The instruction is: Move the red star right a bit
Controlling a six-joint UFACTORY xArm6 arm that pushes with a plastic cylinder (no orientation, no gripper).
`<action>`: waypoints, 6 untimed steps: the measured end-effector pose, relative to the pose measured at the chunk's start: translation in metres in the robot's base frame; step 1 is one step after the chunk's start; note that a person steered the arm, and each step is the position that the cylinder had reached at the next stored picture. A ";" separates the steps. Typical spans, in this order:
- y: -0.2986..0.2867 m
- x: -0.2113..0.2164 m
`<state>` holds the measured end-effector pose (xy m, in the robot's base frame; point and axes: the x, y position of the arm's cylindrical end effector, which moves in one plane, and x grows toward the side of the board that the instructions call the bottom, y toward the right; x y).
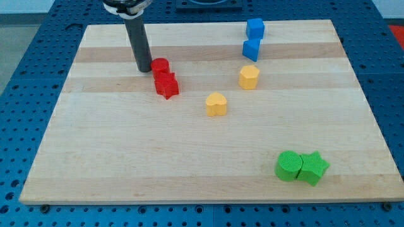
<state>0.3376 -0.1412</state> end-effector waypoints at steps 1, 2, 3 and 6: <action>-0.032 0.003; -0.031 0.032; -0.005 0.060; 0.042 0.048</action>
